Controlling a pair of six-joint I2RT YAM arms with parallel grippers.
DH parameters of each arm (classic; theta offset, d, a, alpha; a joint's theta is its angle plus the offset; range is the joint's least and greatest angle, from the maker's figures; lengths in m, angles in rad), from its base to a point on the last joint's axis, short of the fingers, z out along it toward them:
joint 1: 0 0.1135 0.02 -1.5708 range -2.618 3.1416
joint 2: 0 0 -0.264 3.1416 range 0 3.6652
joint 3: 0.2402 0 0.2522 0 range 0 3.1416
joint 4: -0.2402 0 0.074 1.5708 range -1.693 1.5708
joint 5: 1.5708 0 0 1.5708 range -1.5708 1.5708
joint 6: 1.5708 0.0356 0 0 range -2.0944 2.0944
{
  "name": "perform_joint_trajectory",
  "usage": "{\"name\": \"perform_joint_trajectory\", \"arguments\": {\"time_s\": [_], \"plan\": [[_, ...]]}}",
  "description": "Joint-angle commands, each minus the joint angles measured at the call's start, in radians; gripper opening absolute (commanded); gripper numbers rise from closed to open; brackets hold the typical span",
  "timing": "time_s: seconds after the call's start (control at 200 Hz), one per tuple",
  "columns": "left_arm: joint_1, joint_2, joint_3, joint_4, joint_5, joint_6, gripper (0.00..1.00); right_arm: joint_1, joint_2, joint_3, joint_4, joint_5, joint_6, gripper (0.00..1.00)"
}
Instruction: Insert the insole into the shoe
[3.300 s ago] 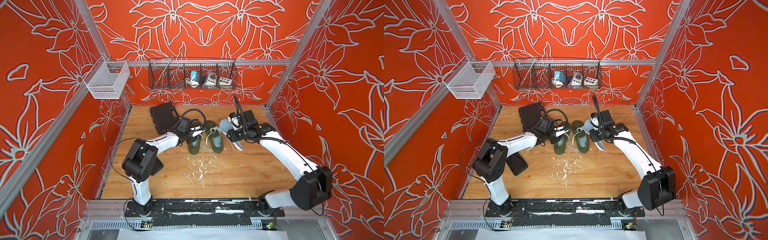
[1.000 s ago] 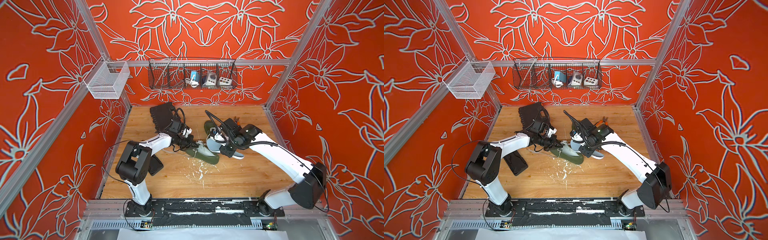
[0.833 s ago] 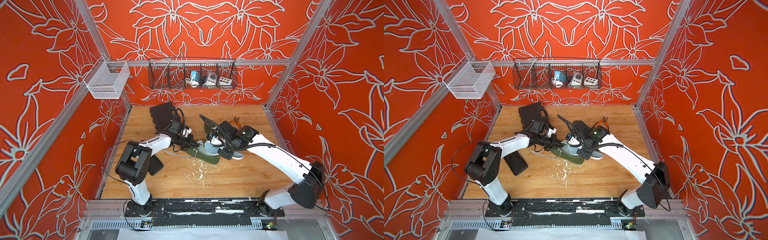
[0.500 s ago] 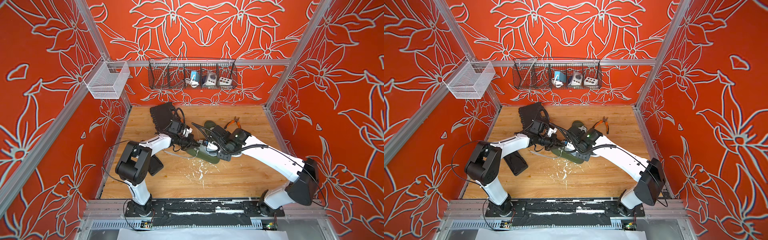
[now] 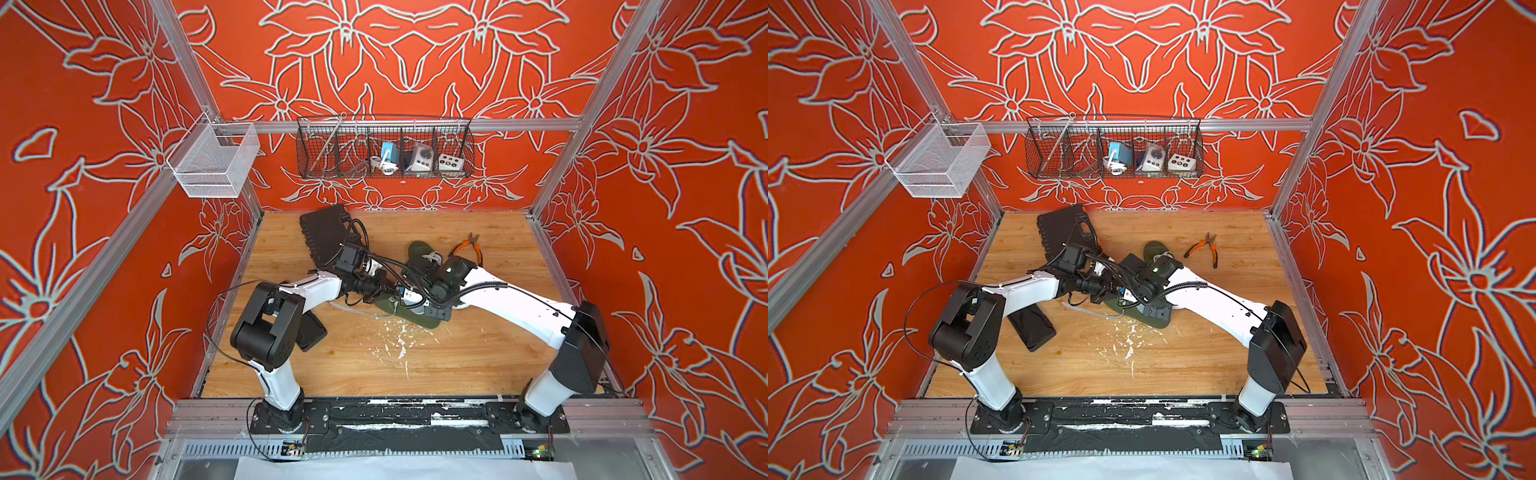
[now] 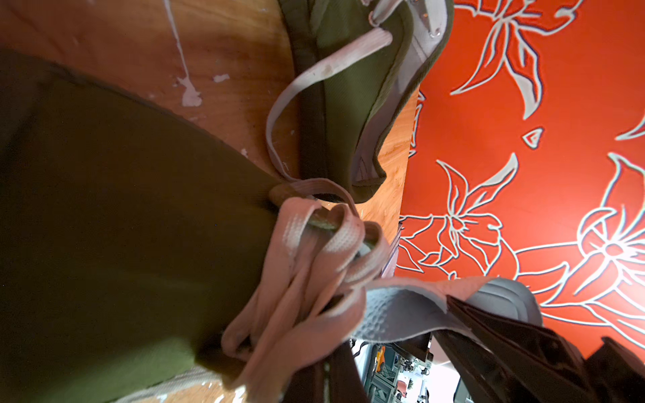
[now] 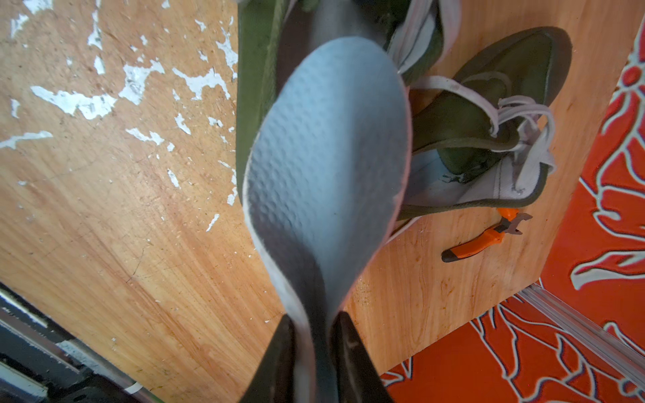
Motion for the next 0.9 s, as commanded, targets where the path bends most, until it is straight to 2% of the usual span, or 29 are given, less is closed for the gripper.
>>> {"name": "perform_joint_trajectory", "arguments": {"time_s": [0.0, 0.36, 0.53, 0.736, 0.891], "plan": [[0.004, -0.023, 0.005, 0.072, 0.063, -0.016, 0.00, 0.008, 0.037, 0.047, -0.048, 0.030, 0.021, 0.22], [0.004, -0.034, -0.037, 0.138, 0.082, -0.057, 0.00, 0.022, 0.103, 0.079, -0.074, 0.045, 0.053, 0.17], [0.004, -0.042, -0.061, 0.181, 0.087, -0.090, 0.00, 0.021, 0.128, 0.107, -0.064, -0.041, 0.087, 0.15], [0.005, -0.054, -0.076, 0.193, 0.089, -0.102, 0.00, 0.015, 0.175, 0.155, -0.102, -0.040, 0.152, 0.14], [0.005, -0.049, -0.077, 0.198, 0.089, -0.105, 0.00, 0.014, 0.164, 0.139, -0.082, -0.057, 0.139, 0.12]]}}
